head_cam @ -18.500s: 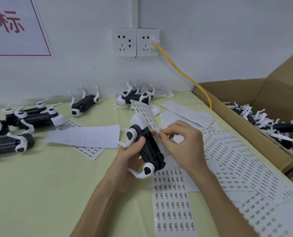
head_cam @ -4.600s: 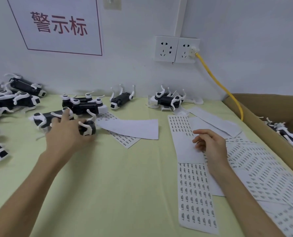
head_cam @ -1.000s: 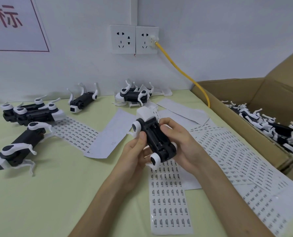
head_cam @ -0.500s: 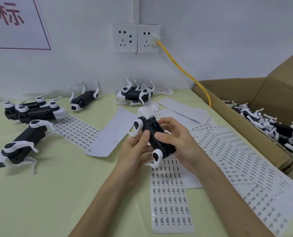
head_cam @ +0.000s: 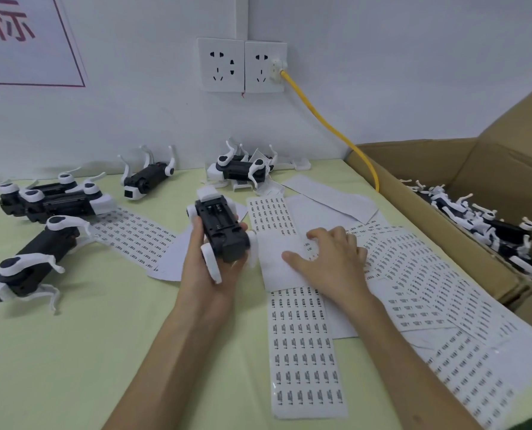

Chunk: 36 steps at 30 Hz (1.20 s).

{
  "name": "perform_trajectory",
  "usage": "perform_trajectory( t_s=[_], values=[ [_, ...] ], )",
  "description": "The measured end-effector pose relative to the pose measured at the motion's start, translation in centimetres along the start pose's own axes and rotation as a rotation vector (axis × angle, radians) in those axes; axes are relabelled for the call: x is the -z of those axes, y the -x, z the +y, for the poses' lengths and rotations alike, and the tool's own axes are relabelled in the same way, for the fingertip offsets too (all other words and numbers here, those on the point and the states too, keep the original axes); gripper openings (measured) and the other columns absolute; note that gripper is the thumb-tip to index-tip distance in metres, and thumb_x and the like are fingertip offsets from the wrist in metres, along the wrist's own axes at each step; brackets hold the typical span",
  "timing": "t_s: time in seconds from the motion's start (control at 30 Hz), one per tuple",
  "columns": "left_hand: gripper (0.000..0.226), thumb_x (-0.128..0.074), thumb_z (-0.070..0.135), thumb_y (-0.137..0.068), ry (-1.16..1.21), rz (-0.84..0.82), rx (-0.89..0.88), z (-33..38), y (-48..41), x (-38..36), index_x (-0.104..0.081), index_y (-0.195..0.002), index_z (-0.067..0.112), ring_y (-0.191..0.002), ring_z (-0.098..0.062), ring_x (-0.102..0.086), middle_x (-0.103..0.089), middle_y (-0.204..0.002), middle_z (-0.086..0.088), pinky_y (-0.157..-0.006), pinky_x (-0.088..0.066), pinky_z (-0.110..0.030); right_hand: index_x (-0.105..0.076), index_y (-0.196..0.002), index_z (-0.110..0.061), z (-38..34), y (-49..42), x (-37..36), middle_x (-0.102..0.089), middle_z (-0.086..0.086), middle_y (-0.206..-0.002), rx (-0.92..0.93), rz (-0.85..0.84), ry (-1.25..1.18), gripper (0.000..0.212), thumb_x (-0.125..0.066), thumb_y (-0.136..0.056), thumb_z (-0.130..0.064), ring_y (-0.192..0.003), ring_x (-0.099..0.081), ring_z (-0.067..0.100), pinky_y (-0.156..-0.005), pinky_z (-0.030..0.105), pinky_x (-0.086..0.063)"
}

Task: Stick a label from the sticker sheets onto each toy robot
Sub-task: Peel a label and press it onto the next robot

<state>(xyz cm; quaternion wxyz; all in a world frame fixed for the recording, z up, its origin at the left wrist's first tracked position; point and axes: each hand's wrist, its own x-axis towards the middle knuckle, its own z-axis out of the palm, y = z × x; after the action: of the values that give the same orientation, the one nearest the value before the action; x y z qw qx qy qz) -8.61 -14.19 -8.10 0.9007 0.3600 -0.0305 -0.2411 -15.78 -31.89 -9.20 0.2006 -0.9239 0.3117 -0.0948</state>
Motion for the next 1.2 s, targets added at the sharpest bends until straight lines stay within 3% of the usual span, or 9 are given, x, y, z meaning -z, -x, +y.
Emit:
perform_trajectory(
  t_s=[0.17,0.27,0.33,0.57,0.67,0.8,0.87,1.03,1.2],
  values=[
    [0.052,-0.051,0.058,-0.100,0.050,0.019,0.029,-0.2,0.3,0.1,-0.073,-0.118,0.015,-0.106,-0.029,-0.066,-0.070,-0.115,-0.012,-0.118,-0.040,-0.040,-0.059,-0.120,-0.037,-0.6,0.1,0.0,-0.048,-0.011,-0.113,0.046,0.009,-0.146,0.046,-0.077,-0.078,-0.046,-0.115,-0.045,0.015,-0.093,0.032,-0.021],
    [0.053,-0.048,0.061,-0.101,0.093,0.011,0.072,0.0,0.2,0.1,-0.067,-0.107,0.012,-0.106,-0.031,-0.071,-0.066,-0.125,-0.014,-0.120,-0.038,-0.046,-0.059,-0.105,-0.032,-0.7,0.3,0.4,-0.063,-0.015,-0.096,0.086,0.027,-0.415,0.032,-0.077,-0.081,-0.019,-0.089,-0.061,0.006,-0.093,0.031,-0.041],
    [0.050,-0.054,0.059,-0.096,0.077,-0.009,0.087,0.1,0.3,0.1,-0.067,-0.104,0.011,-0.117,-0.029,-0.071,-0.066,-0.133,-0.016,-0.117,-0.041,-0.044,-0.061,-0.101,-0.026,-0.9,0.4,0.7,-0.069,-0.010,-0.088,0.103,0.033,-0.604,0.027,-0.073,-0.085,-0.008,-0.074,-0.066,0.005,-0.075,0.027,-0.051],
    [0.019,-0.076,0.031,-0.078,0.099,-0.078,0.134,0.2,0.5,0.3,-0.083,-0.088,0.017,-0.108,-0.023,-0.071,-0.077,-0.115,-0.007,-0.114,-0.043,-0.046,-0.059,-0.113,-0.029,-1.0,0.6,1.7,-0.066,-0.009,-0.094,0.226,0.176,-0.879,0.038,-0.057,-0.093,0.003,-0.053,-0.053,0.004,-0.053,0.017,-0.039],
    [0.005,-0.084,0.022,-0.080,0.058,-0.157,0.162,0.2,0.6,0.4,-0.079,-0.079,0.019,-0.098,-0.021,-0.074,-0.076,-0.116,-0.009,-0.117,-0.042,-0.047,-0.064,-0.115,-0.028,-0.9,0.6,2.1,-0.064,-0.013,-0.103,0.292,0.164,-0.938,0.046,-0.049,-0.093,0.010,-0.054,-0.051,0.011,-0.052,0.024,-0.036],
    [0.031,-0.095,0.023,-0.069,0.077,-0.368,0.232,0.3,0.9,0.5,-0.070,-0.087,0.018,-0.093,-0.019,-0.072,-0.067,-0.106,-0.003,-0.087,-0.050,-0.028,-0.069,-0.113,-0.022,-0.9,0.6,2.2,-0.068,-0.023,-0.099,0.332,0.139,-0.925,0.052,-0.044,-0.088,0.016,-0.050,-0.040,0.010,-0.049,0.018,-0.029],
    [0.033,-0.094,0.026,-0.071,0.024,-0.397,0.210,0.1,1.0,0.6,-0.071,-0.094,0.020,-0.091,-0.017,-0.069,-0.060,-0.104,-0.001,-0.090,-0.038,-0.031,-0.070,-0.109,-0.021,-1.1,0.7,2.3,-0.070,-0.013,-0.111,0.344,0.156,-0.906,0.051,-0.044,-0.086,0.016,-0.061,-0.050,0.011,-0.056,0.017,-0.035],
    [0.041,-0.090,0.037,-0.073,-0.171,-0.440,0.158,-0.3,1.2,0.6,-0.076,-0.109,0.023,-0.097,-0.021,-0.069,-0.071,-0.110,0.000,-0.092,-0.056,-0.037,-0.072,-0.104,-0.015,-1.4,0.8,2.3,-0.067,-0.005,-0.108,0.388,0.178,-0.884,0.026,-0.055,-0.086,-0.006,-0.102,-0.060,0.003,-0.086,0.017,-0.042],
    [0.049,-0.086,0.037,-0.077,-0.199,-0.525,0.155,0.1,1.3,0.5,-0.074,-0.124,0.026,-0.106,-0.021,-0.071,-0.073,-0.124,-0.003,-0.098,-0.056,-0.034,-0.071,-0.105,-0.025,-1.0,0.5,2.1,-0.069,-0.009,-0.108,0.441,0.180,-0.819,0.018,-0.071,-0.087,-0.021,-0.099,-0.065,0.012,-0.087,0.033,-0.051]
  ],
)
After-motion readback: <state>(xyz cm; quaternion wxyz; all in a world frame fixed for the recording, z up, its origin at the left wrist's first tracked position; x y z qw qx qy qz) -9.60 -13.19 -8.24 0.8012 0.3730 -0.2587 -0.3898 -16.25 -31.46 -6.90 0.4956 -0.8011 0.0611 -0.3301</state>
